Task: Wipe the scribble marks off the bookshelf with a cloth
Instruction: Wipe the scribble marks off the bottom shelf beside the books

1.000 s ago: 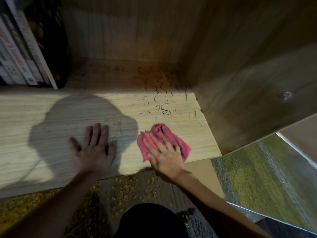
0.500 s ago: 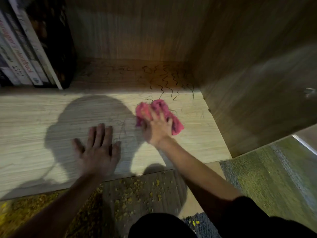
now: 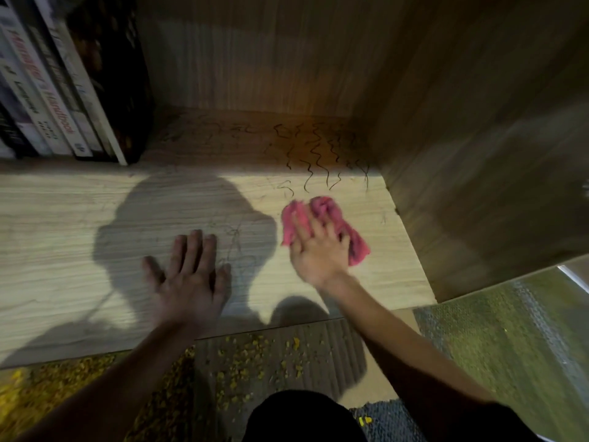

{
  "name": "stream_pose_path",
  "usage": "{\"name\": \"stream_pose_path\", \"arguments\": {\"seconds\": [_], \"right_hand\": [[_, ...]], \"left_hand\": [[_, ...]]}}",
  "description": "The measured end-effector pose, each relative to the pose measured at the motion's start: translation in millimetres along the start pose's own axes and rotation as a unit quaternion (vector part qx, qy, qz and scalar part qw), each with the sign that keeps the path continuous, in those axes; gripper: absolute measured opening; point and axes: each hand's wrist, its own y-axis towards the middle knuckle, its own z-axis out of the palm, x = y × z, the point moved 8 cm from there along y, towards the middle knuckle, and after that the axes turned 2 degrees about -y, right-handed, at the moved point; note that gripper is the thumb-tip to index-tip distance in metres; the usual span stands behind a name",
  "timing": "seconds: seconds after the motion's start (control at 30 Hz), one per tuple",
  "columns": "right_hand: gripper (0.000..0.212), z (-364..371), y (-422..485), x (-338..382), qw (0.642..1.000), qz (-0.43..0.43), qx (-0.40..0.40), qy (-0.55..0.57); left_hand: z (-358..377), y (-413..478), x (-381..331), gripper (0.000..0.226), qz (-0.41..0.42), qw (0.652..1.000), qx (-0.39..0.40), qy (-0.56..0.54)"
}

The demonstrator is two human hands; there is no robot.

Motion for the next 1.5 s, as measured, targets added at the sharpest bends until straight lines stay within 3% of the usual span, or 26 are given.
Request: {"name": "stream_pose_path", "arguments": {"seconds": [0.1, 0.17, 0.27, 0.33, 0.37, 0.43, 0.53, 0.6, 0.67, 0.7, 0.8, 0.9, 0.97, 1.1, 1.2, 1.27, 1.3, 1.4, 1.5], "right_hand": [[0.053, 8, -53, 13, 0.987, -0.157, 0.002, -0.04], [0.056, 9, -46, -32, 0.986, -0.15, 0.038, -0.059], [0.054, -12, -3, -114, 0.997, 0.077, 0.015, -0.019], [0.054, -22, 19, -119, 0.98, 0.197, 0.004, 0.015], [0.054, -23, 22, -104, 0.976, 0.219, 0.005, 0.021], [0.055, -15, 20, -57, 0.985, 0.168, 0.021, 0.015], [0.055, 4, -22, 6, 0.999, -0.039, -0.012, -0.015], [0.048, 13, -60, 11, 0.991, -0.13, -0.01, -0.042], [0.051, 20, -75, -23, 0.987, -0.145, 0.022, -0.063], [0.055, 16, -74, -48, 0.99, -0.121, 0.03, -0.07], [0.057, -1, -41, -108, 0.996, 0.091, 0.01, -0.008], [0.055, -9, -8, -89, 0.972, 0.234, -0.005, 0.035], [0.055, -5, -1, -43, 0.984, 0.177, 0.013, 0.013], [0.048, 5, -40, 32, 0.995, -0.084, -0.039, -0.038], [0.05, 13, -66, 6, 0.988, -0.138, -0.001, -0.073], [0.069, 3, -53, -45, 0.993, -0.07, 0.015, -0.095], [0.073, -3, -44, -75, 0.997, 0.004, 0.016, -0.074], [0.066, -16, -17, -118, 0.981, 0.193, 0.013, 0.008], [0.059, -14, -4, -80, 0.981, 0.194, 0.01, 0.024]], "left_hand": [[-1, -1, -1, 0.086, 0.001, 1.0, 0.008, -0.001], [-1, 0, -1, 0.087, 0.0, 1.0, 0.014, -0.004], [0, 1, -1, 0.087, 0.0, 1.0, 0.012, 0.001], [0, 3, 0, 0.088, -0.001, 1.0, 0.007, 0.001], [0, 3, 0, 0.088, 0.0, 1.0, 0.007, -0.002], [2, 2, -1, 0.087, 0.002, 1.0, 0.006, -0.003], [1, 1, 0, 0.086, 0.0, 1.0, 0.007, -0.006], [0, 0, -1, 0.087, -0.003, 1.0, 0.012, -0.005], [-2, 0, -2, 0.089, -0.006, 1.0, 0.019, -0.002], [-1, 0, -4, 0.09, -0.006, 1.0, 0.024, 0.0], [-2, 1, -5, 0.09, -0.002, 1.0, 0.026, 0.002], [-1, 1, -1, 0.09, -0.001, 1.0, 0.022, 0.005], [-2, 1, -2, 0.09, 0.001, 1.0, 0.019, 0.006], [-4, 1, -4, 0.09, -0.001, 1.0, 0.013, -0.005], [-5, -1, -4, 0.09, -0.002, 1.0, 0.014, -0.004], [-6, 0, -3, 0.09, 0.001, 1.0, 0.017, -0.004], [-6, 0, -3, 0.09, 0.002, 1.0, 0.019, -0.004], [-5, 0, -3, 0.09, 0.005, 1.0, 0.014, -0.008], [-5, 0, -4, 0.088, 0.011, 1.0, 0.002, -0.017]]}}
